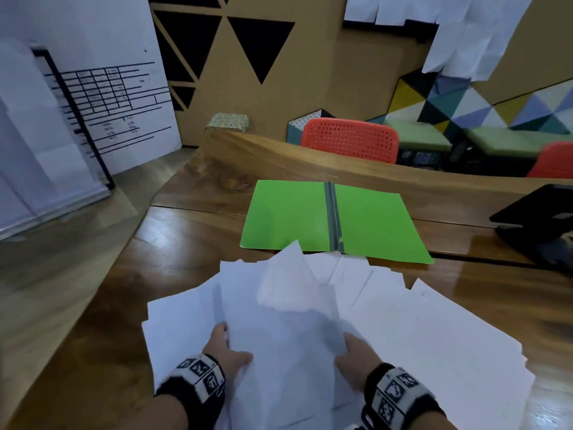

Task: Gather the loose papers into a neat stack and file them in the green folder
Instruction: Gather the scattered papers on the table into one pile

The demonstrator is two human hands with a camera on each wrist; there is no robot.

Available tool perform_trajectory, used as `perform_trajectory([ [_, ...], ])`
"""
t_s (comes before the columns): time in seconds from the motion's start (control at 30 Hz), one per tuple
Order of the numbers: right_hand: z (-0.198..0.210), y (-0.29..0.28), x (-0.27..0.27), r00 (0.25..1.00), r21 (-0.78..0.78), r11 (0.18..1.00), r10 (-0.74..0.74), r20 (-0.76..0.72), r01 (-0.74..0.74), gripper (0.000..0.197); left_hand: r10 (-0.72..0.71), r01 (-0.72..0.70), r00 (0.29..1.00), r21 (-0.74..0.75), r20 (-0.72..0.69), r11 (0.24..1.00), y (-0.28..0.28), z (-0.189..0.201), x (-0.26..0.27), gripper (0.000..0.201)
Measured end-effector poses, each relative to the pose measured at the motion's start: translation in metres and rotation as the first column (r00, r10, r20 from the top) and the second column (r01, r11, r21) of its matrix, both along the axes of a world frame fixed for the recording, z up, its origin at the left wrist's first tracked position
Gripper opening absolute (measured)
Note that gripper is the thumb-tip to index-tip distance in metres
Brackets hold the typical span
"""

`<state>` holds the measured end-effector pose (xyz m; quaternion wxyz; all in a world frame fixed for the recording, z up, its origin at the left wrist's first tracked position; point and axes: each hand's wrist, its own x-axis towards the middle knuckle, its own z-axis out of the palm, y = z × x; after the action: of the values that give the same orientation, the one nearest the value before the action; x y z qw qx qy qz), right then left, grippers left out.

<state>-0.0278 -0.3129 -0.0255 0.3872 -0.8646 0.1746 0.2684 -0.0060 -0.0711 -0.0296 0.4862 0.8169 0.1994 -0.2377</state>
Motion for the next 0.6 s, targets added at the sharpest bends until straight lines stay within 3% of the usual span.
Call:
perform_trajectory([
  [0.07,0.003,-0.008,0.001,0.998,0.071,0.995,-0.067,-0.003,0.067,0.029,0.066,-0.064,0.997,-0.08,0.03,0.995,0.011,-0.003,0.002,0.091],
  [0.13,0.004,-0.034,0.001,0.958,0.053,0.959,-0.281,0.053,0.278,0.029,0.166,-0.163,0.986,-0.164,0.003,0.973,0.025,-0.004,0.004,0.089],
  [0.2,0.011,-0.07,-0.003,0.883,-0.19,0.863,-0.45,0.134,0.469,0.043,0.234,-0.246,0.969,-0.235,-0.079,0.94,0.039,-0.005,0.005,0.064],
  [0.27,0.02,-0.098,-0.013,0.798,-0.406,0.71,-0.596,0.088,0.575,0.064,0.27,-0.301,0.952,-0.299,-0.143,0.905,0.049,-0.007,0.003,0.039],
  [0.33,0.02,-0.102,-0.018,0.702,-0.387,0.642,-0.712,0.019,0.662,0.083,0.243,-0.282,0.958,-0.352,-0.151,0.893,0.049,-0.005,0.0,0.042],
  [0.5,0.005,-0.08,-0.013,0.715,-0.165,0.697,-0.692,0.103,0.698,0.091,0.147,-0.147,0.989,-0.298,-0.023,0.943,0.035,-0.019,0.0,0.076],
  [0.57,0.0,-0.078,-0.012,0.718,-0.081,0.713,-0.689,0.101,0.696,0.081,0.114,-0.112,0.993,-0.253,-0.005,0.961,0.036,-0.025,0.001,0.078],
  [0.6,-0.002,-0.077,-0.014,0.742,-0.062,0.739,-0.667,0.073,0.671,0.066,0.101,-0.1,0.995,-0.217,-0.006,0.971,0.037,-0.024,0.001,0.073],
])
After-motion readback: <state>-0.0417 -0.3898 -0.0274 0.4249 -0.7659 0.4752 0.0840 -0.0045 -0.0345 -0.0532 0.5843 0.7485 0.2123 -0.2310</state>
